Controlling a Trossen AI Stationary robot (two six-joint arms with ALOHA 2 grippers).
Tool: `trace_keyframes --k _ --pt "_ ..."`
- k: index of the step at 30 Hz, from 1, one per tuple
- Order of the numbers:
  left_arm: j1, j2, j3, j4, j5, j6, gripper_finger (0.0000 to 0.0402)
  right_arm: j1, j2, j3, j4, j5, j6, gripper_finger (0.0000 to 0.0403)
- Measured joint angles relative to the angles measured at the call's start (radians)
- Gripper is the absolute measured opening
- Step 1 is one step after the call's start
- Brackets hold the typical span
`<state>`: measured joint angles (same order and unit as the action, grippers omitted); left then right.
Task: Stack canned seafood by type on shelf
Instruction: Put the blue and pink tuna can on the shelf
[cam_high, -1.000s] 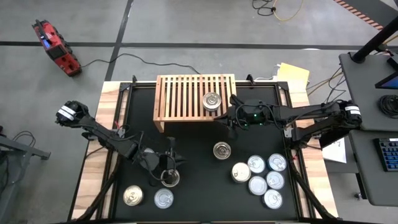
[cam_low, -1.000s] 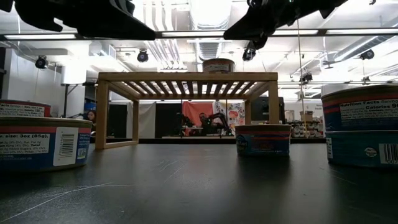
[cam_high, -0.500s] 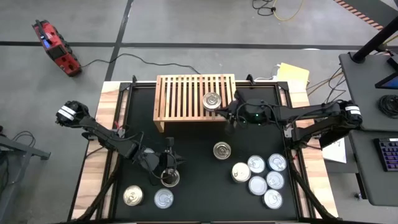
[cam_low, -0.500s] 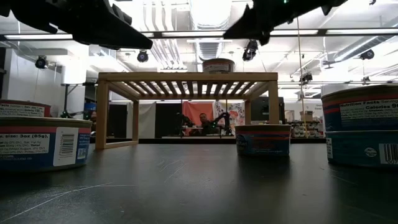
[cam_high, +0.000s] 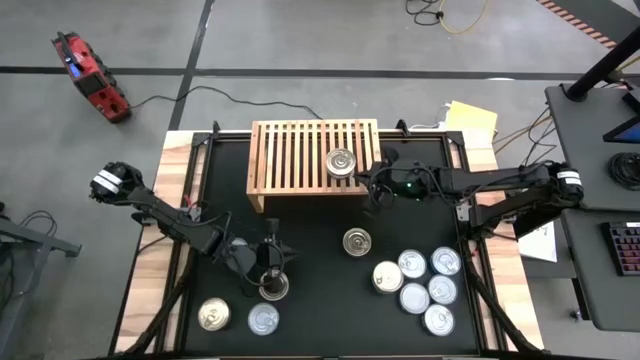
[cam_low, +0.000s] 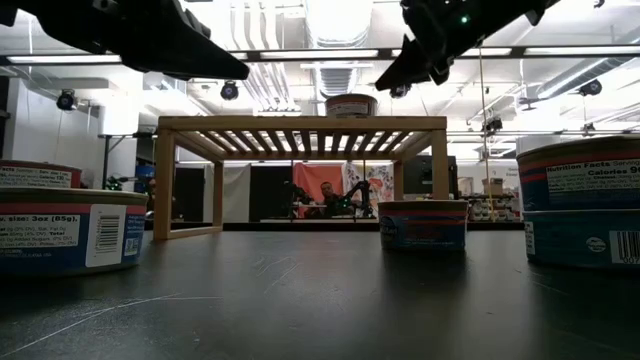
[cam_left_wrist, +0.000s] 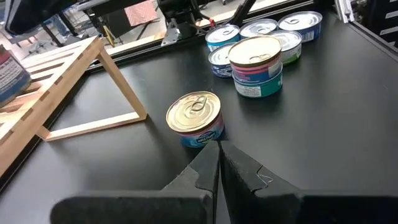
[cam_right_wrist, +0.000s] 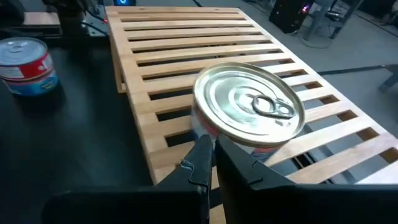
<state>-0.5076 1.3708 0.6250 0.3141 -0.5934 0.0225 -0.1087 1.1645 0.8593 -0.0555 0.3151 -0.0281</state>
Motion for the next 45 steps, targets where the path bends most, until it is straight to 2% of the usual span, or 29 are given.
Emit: trace_keyframes --k 12,27,31,33,38,45 --pt "0.000 -0.005 0.001 0.008 -0.001 -0.006 0.0000 -0.034 0.049 0.000 -0.002 -0.008 -0.022 0.0013" --pt "0.000 -0.009 0.001 0.017 -0.001 -0.006 0.0000 -0.036 0.050 0.000 0.034 -0.008 -0.037 0.0013" --pt "0.000 -0.009 0.001 0.016 -0.001 -0.006 0.0000 -0.035 0.039 0.003 -0.004 -0.009 -0.052 0.0013" --pt "0.000 -0.009 0.001 0.016 -0.001 -0.006 0.0000 -0.034 0.021 0.008 -0.043 -0.035 -0.051 0.0013" --pt "0.001 -0.009 0.001 0.016 -0.001 -0.005 0.0000 -0.035 0.019 0.016 -0.050 -0.226 -0.051 0.0013" --pt "0.002 -0.010 0.001 0.040 -0.018 0.020 0.0000 -0.037 0.095 0.016 0.043 -0.226 -0.069 0.0012"
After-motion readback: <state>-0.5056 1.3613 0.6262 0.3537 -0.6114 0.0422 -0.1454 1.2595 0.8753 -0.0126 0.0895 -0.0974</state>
